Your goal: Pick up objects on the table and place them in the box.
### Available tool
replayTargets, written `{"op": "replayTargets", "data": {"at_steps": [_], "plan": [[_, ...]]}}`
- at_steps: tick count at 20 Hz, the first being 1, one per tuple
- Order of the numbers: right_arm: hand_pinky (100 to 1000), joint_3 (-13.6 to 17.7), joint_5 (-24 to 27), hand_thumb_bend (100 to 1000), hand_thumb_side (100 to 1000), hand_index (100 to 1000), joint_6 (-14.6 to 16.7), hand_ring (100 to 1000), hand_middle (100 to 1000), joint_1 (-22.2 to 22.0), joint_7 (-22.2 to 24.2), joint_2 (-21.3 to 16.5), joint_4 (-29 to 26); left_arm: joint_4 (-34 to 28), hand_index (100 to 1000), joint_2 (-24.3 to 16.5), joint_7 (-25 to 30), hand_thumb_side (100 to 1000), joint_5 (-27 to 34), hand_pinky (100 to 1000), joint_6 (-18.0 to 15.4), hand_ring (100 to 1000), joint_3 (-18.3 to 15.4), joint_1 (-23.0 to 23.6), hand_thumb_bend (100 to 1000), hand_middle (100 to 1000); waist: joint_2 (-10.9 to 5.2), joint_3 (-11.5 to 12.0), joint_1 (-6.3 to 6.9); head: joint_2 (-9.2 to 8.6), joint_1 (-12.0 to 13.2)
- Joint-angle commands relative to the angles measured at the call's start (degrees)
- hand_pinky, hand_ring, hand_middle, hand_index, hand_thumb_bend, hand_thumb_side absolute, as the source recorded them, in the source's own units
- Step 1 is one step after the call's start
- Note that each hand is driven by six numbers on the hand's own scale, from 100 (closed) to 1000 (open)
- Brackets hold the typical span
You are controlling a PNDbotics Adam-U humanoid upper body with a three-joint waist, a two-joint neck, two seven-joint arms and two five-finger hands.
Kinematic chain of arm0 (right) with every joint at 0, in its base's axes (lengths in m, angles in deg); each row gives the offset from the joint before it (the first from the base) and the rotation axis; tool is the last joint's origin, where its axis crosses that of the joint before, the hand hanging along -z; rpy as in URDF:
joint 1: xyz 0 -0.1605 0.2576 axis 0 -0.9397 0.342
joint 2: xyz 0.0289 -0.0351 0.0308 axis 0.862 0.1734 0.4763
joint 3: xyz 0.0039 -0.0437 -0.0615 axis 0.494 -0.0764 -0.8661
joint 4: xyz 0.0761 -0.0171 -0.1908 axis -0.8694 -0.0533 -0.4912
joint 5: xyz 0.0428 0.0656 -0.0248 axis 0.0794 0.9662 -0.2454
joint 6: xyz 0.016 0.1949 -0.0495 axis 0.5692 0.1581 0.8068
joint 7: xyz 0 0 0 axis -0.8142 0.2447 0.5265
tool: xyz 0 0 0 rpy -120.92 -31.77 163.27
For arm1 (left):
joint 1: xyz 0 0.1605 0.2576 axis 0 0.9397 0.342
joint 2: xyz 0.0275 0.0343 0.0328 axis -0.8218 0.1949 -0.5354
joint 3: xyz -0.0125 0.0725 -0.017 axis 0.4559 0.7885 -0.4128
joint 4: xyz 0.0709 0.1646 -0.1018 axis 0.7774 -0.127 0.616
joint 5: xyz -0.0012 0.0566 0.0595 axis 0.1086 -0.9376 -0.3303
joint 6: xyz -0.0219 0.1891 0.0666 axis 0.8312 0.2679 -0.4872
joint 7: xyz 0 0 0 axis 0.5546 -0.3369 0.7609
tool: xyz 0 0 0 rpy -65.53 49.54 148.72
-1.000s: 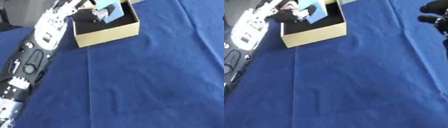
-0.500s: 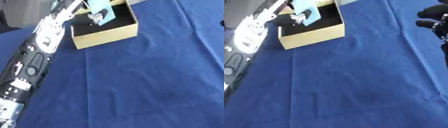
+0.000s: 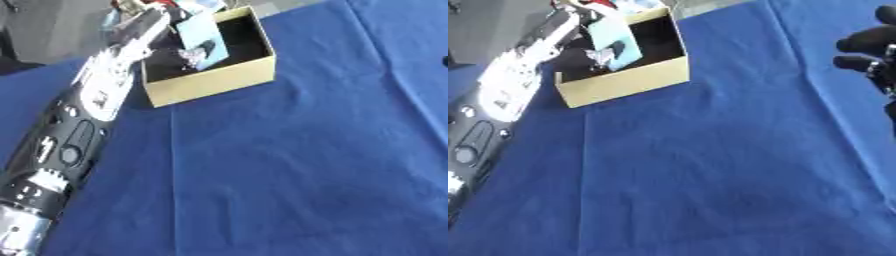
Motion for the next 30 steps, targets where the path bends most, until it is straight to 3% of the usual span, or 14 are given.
{"op": "replayTargets", "data": {"at_steps": [1, 6, 9, 10, 11, 12, 15, 21, 24, 27, 30], "plan": [[767, 0.15, -0.51, 100, 1000, 854, -0.11, 780, 663, 0.27, -0.13, -0.38, -0.96, 0.43, 776, -1.7, -0.37, 613, -1.62, 689, 1.02, 697, -1.15, -0.84, 197, 518, -0.31, -0.03, 0.27, -0.89, 0.23], [767, 0.1, -0.62, 100, 1000, 854, -0.23, 781, 661, 0.13, -0.09, -0.18, -0.96, 1.47, 866, -1.69, -1.02, 668, -3.78, 702, 2.33, 720, -1.38, -0.69, 326, 559, -0.27, -0.02, 0.27, -0.59, 0.25], [768, 0.06, -0.77, 100, 1000, 854, -0.42, 781, 660, -0.05, 0.07, -0.11, -0.96, 1.41, 983, -1.74, -1.57, 775, -4.56, 728, 3.03, 764, -1.5, -0.76, 504, 646, -0.32, 0.06, 0.27, -0.25, 0.24], [768, 0.04, -0.8, 100, 1000, 854, -0.46, 781, 660, -0.08, 0.13, -0.09, -0.96, 1.34, 990, -1.77, -1.85, 780, -4.81, 730, 3.37, 767, -1.54, -0.79, 516, 652, -0.34, 0.1, 0.27, -0.18, 0.26], [768, 0.0, -0.81, 100, 1000, 854, -0.5, 781, 660, -0.09, 0.2, -0.06, -0.96, 1.24, 1000, -1.86, -2.36, 792, -5.2, 756, 3.86, 797, -1.62, -0.85, 600, 694, -0.38, 0.13, 0.27, -0.15, 0.26], [768, -0.03, -0.81, 100, 1000, 854, -0.54, 781, 660, -0.07, 0.26, -0.02, -0.96, 1.1, 1000, -1.92, -3.16, 792, -5.81, 756, 4.45, 797, -1.66, -0.89, 600, 694, -0.41, 0.14, 0.27, -0.14, 0.28], [768, -0.05, -0.75, 100, 1000, 854, -0.67, 781, 660, -0.14, 0.34, 0.14, -0.96, 0.45, 1000, -2.0, -7.2, 822, -7.8, 777, 6.69, 818, -2.0, -1.02, 754, 714, -0.49, 0.12, 0.27, 0.04, 0.31], [768, 0.03, -0.69, 100, 1000, 854, -0.77, 781, 660, -0.37, 0.29, 0.15, -0.96, -0.41, 995, -1.76, -15.2, 823, -7.86, 762, 9.59, 799, -2.42, -1.07, 765, 681, -0.82, 0.14, 0.27, 0.84, 0.38], [768, 0.13, -0.6, 100, 1000, 854, -0.81, 782, 660, -0.66, 0.27, 0.06, -0.96, -2.1, 933, -2.25, -17.93, 806, -5.72, 745, 9.92, 772, -2.53, -1.09, 744, 633, -1.3, 0.56, 0.13, 1.53, -0.12], [767, 0.57, -0.47, 100, 1000, 854, -0.77, 782, 662, -1.41, -0.12, -0.19, -0.96, -9.22, 866, -3.52, -22.84, 793, -0.85, 719, 10.62, 739, -1.84, 0.33, 677, 591, -2.07, 2.29, -0.65, 3.01, -1.63], [766, 1.18, 0.14, 100, 995, 854, -0.43, 782, 664, -1.7, -0.58, -0.4, -0.96, -20.36, 840, -4.64, -26.34, 770, 8.32, 706, 12.2, 718, -1.69, 4.17, 601, 568, -2.98, 4.55, -1.93, 4.47, -2.92]]}}
